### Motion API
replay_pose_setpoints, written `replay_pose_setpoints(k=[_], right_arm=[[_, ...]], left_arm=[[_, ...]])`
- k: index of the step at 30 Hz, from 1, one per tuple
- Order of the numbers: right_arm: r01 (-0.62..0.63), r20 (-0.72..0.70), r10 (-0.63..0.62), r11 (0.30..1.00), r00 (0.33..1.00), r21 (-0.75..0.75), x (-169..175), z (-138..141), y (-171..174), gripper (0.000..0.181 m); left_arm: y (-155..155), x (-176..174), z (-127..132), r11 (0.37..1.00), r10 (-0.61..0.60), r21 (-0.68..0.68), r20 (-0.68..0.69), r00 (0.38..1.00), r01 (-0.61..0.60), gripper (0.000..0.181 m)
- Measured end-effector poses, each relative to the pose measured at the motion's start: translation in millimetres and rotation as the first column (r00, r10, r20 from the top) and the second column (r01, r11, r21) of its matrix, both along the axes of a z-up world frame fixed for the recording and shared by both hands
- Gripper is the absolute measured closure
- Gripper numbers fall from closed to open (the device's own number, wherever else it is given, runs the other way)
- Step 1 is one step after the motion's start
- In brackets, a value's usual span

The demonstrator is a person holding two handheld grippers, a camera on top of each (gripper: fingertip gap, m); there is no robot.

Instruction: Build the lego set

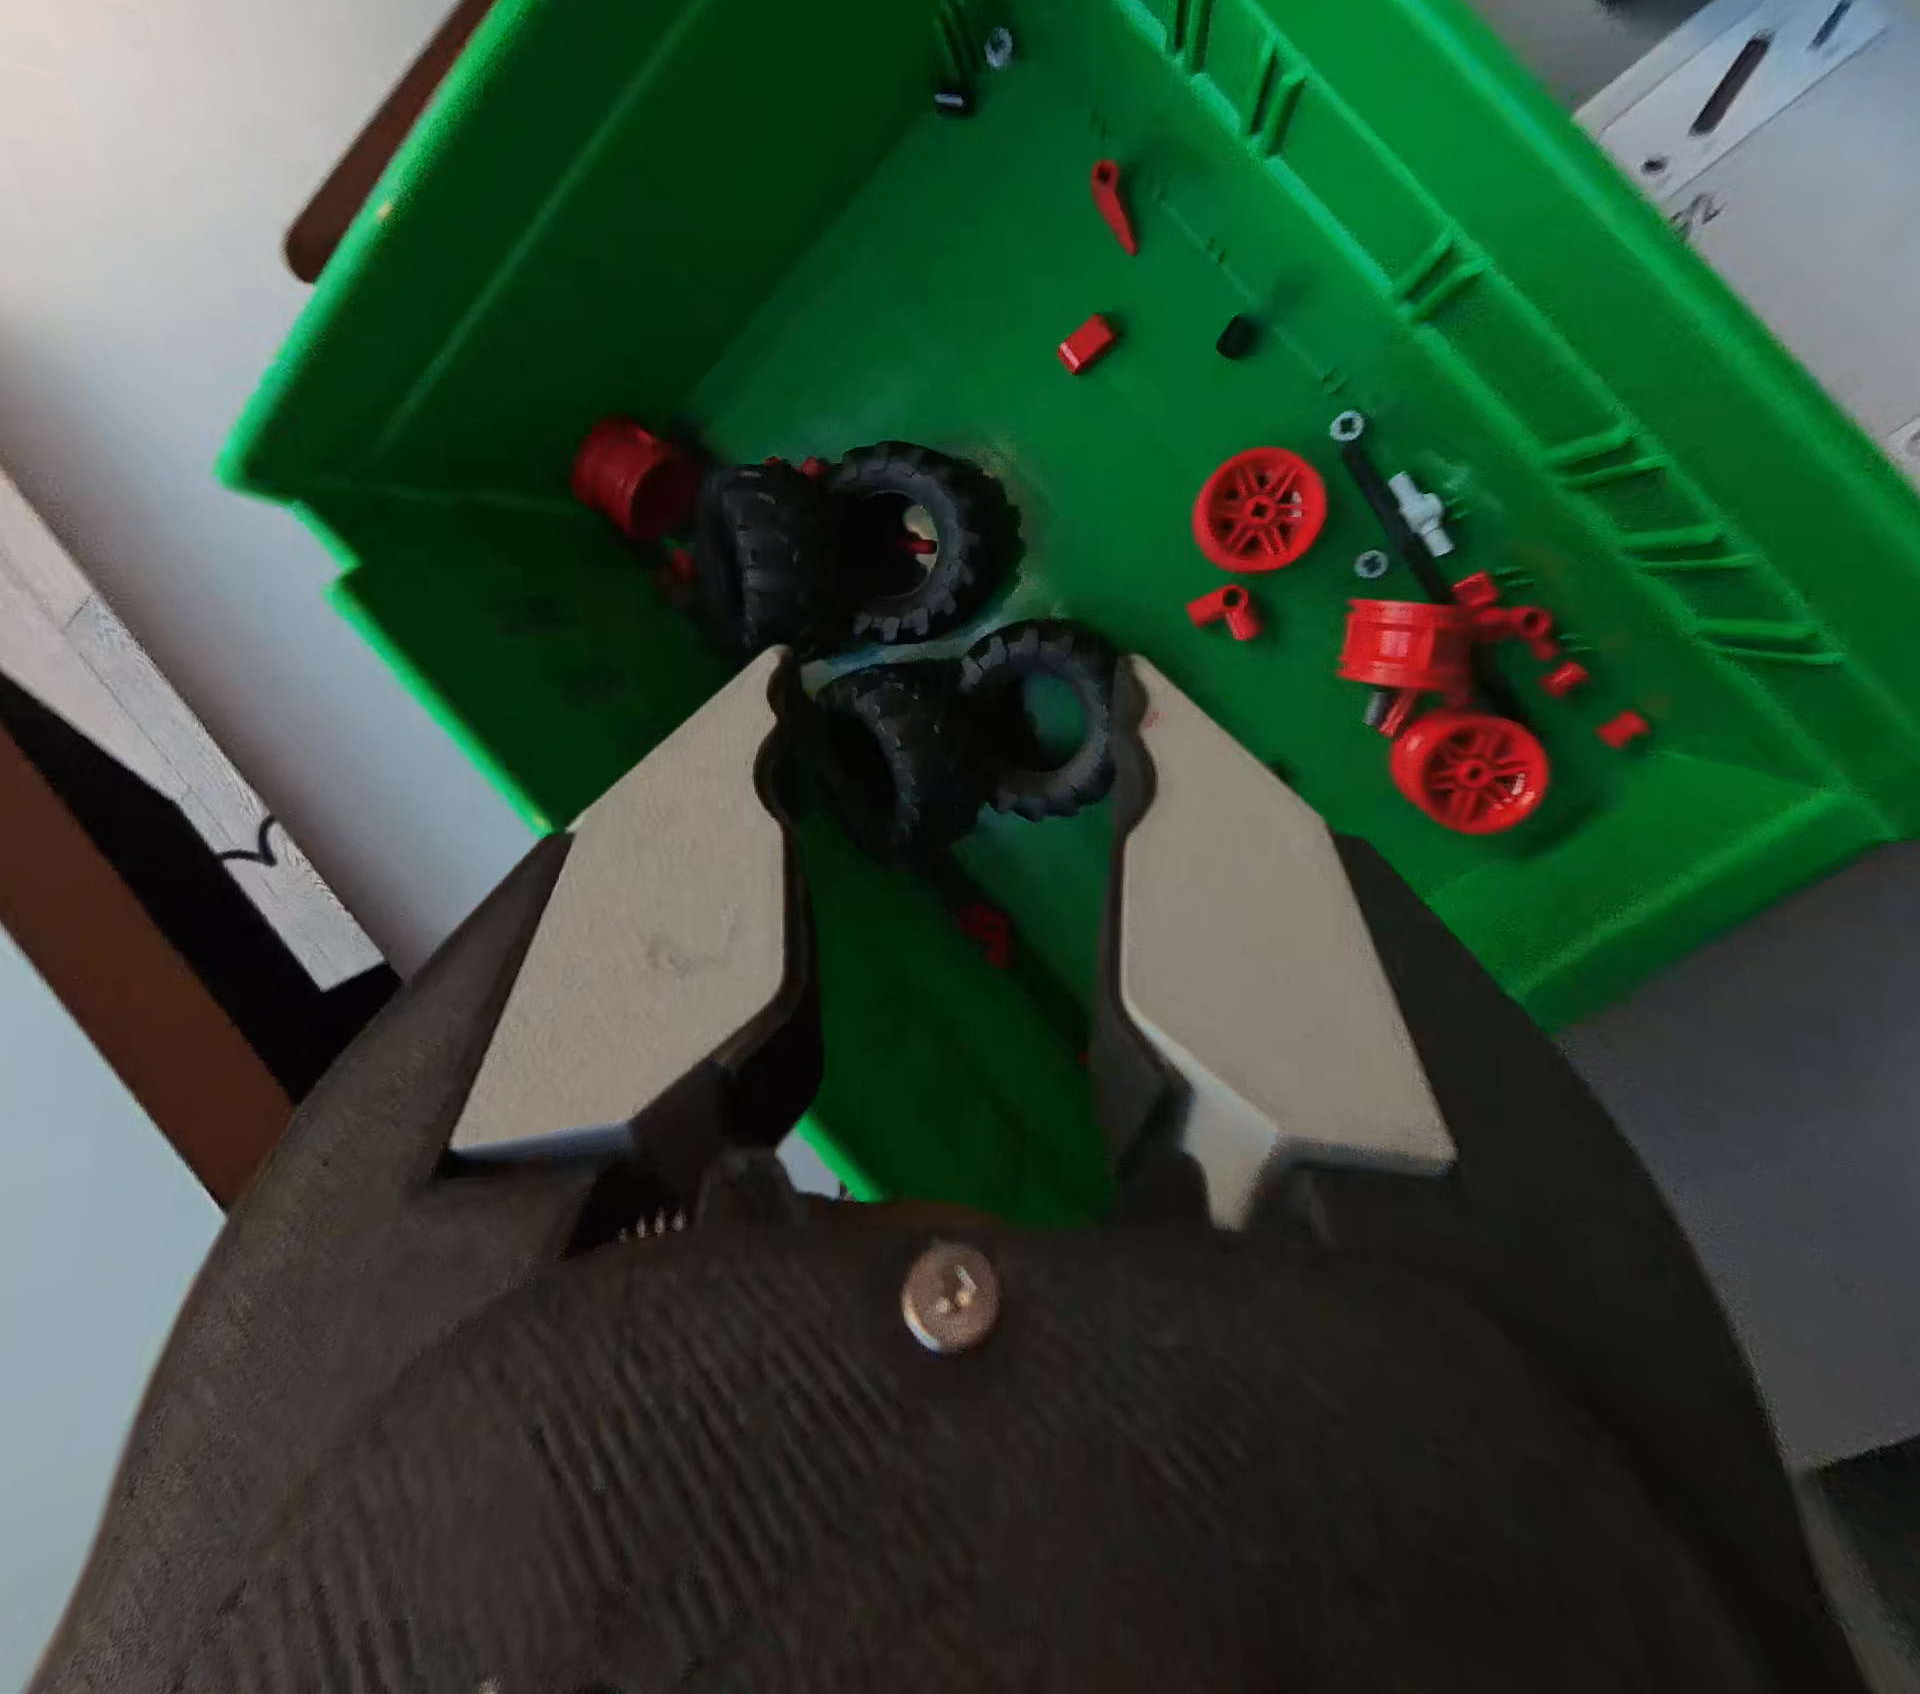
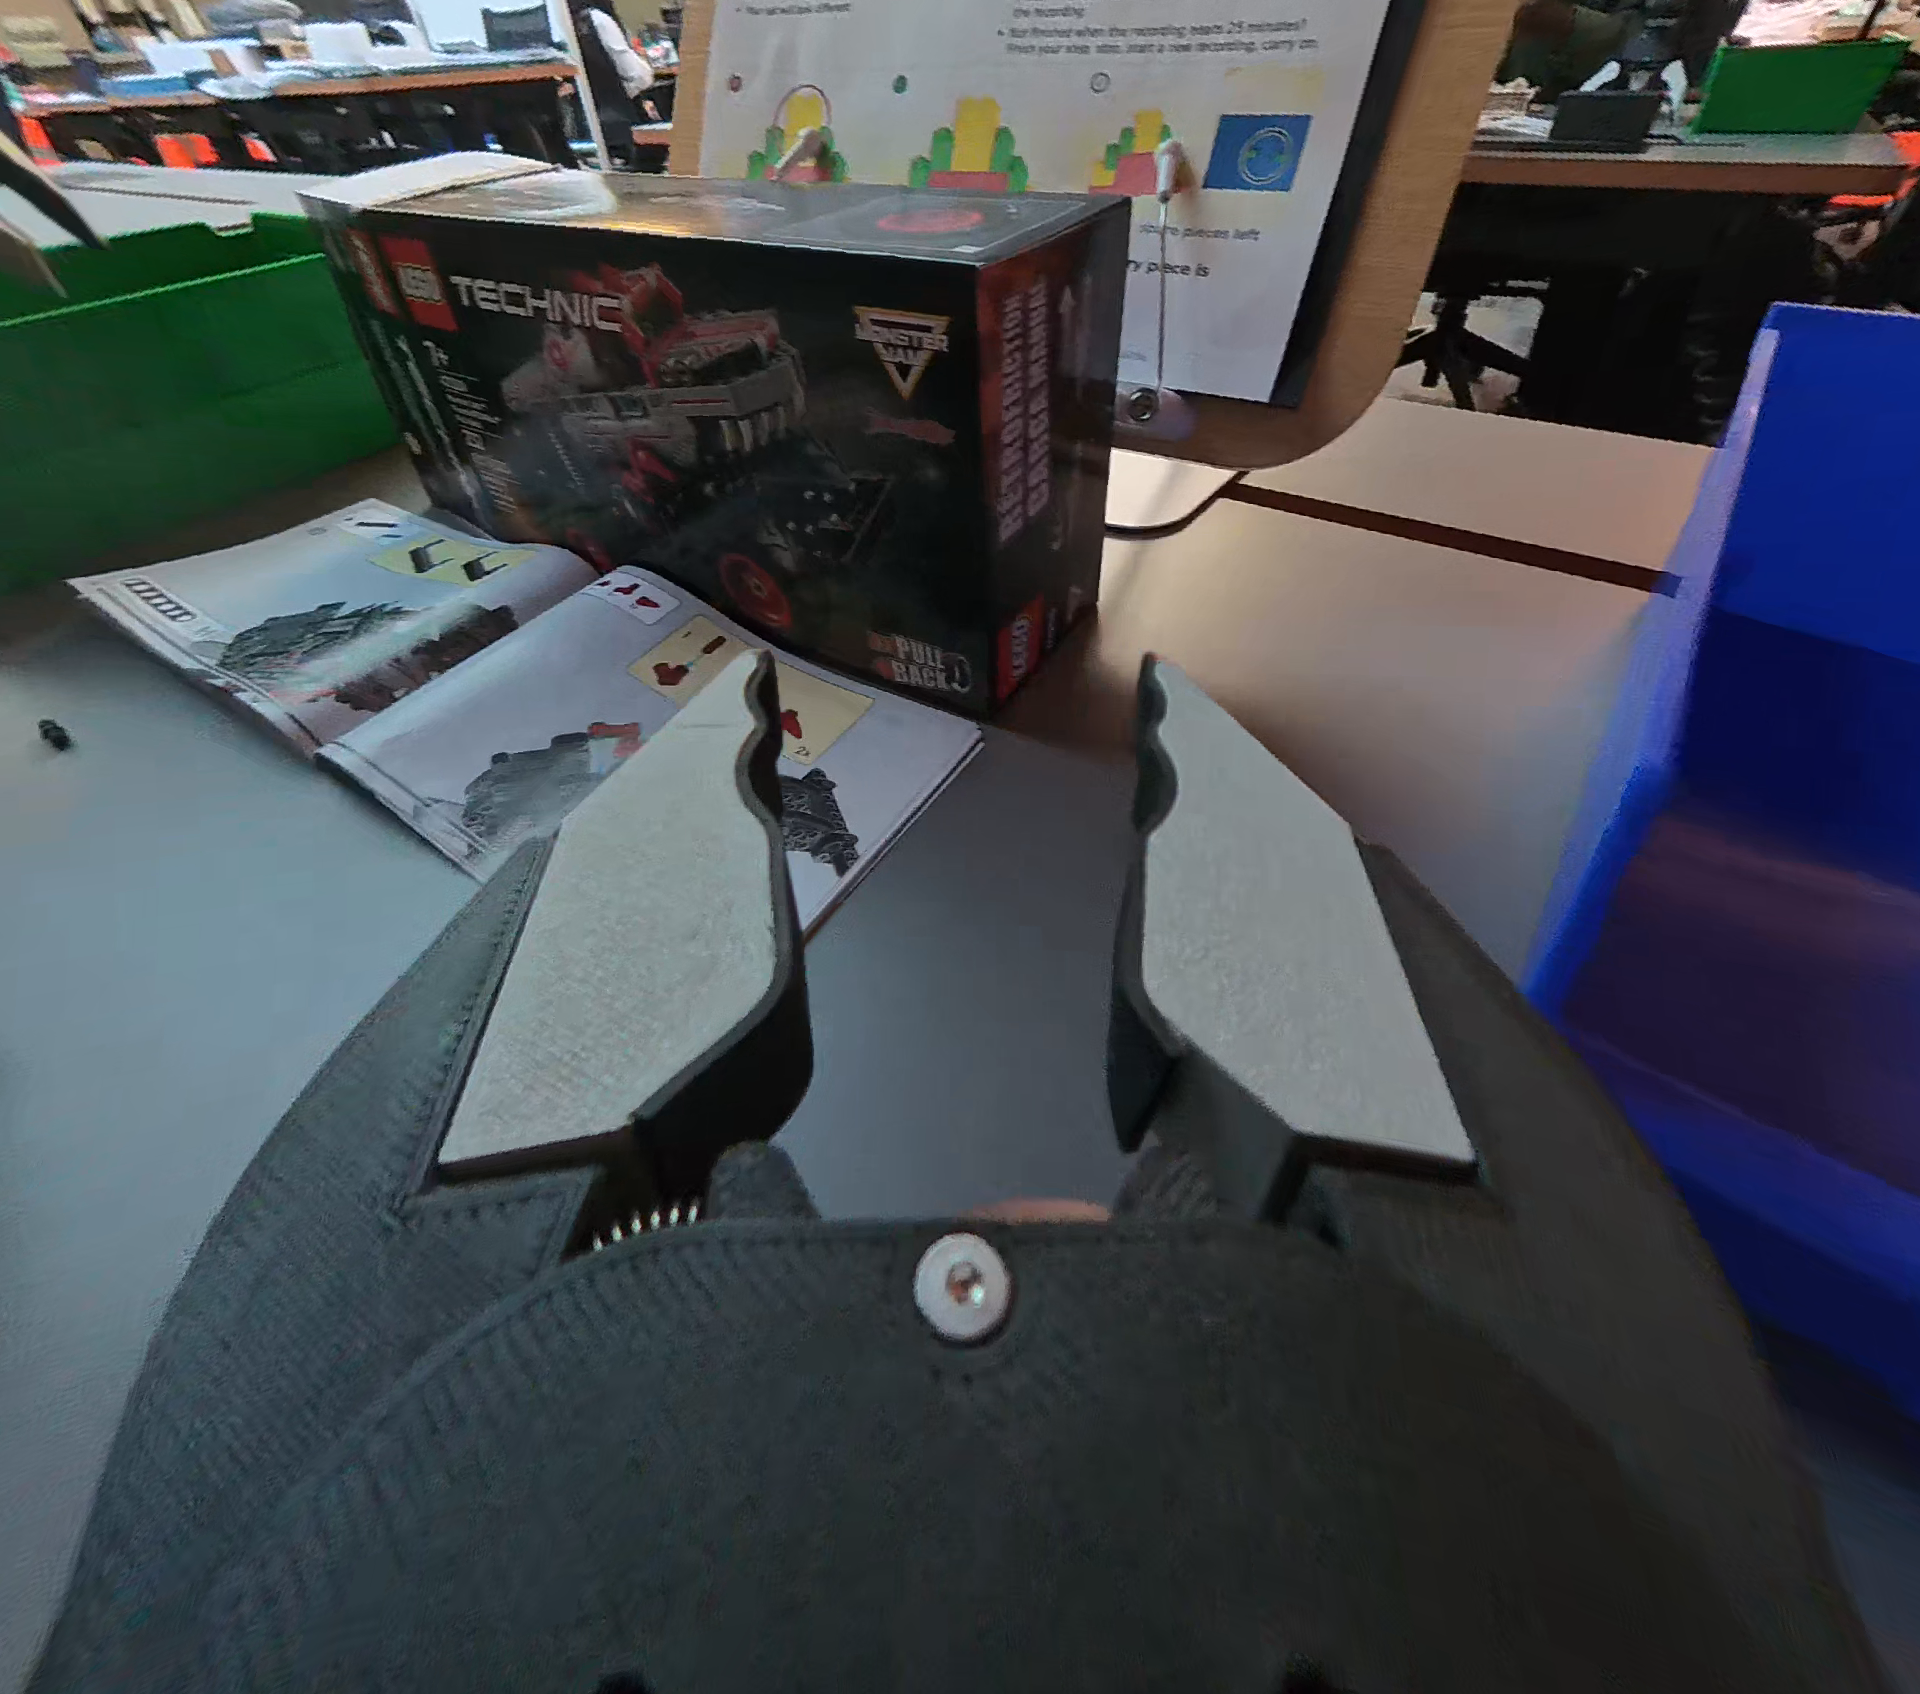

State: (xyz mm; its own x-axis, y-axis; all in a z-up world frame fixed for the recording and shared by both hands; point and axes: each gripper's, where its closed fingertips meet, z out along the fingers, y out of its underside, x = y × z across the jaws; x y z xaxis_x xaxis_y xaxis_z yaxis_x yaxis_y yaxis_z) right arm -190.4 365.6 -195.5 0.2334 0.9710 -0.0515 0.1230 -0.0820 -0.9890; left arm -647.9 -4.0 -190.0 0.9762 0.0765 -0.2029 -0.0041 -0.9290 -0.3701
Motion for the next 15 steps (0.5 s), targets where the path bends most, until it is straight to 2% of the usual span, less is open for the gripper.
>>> replay_pose_setpoints(k=[3,7,10,13,15], right_arm=[[0.062,0.032,-0.062,0.998,0.998,0.003,2.2,-5.3,9.9,0.115],[0.117,0.060,-0.116,0.993,0.991,-0.010,4.0,-10.4,19.0,0.115],[0.147,0.062,-0.146,0.989,0.987,-0.023,6.2,-11.3,24.2,0.115],[0.156,0.062,-0.154,0.987,0.986,-0.037,6.8,-11.9,26.6,0.114],[0.157,0.067,-0.155,0.987,0.986,-0.037,6.4,-12.6,26.8,0.114]], left_arm=[[9.8,-3.1,-27.8,0.986,-0.114,-0.123,0.022,0.993,0.116,0.120],[25.7,-13.9,-25.0,0.977,-0.200,-0.091,-0.062,0.978,0.194,0.127],[5.7,-12.2,-35.9,0.940,-0.251,-0.248,-0.037,0.967,0.235,0.115],[-17.7,-17.6,-40.5,0.899,-0.257,-0.382,-0.065,0.964,0.213,0.125],[-36.9,-24.8,-41.9,0.857,-0.255,-0.486,-0.114,0.960,0.170,0.122]])
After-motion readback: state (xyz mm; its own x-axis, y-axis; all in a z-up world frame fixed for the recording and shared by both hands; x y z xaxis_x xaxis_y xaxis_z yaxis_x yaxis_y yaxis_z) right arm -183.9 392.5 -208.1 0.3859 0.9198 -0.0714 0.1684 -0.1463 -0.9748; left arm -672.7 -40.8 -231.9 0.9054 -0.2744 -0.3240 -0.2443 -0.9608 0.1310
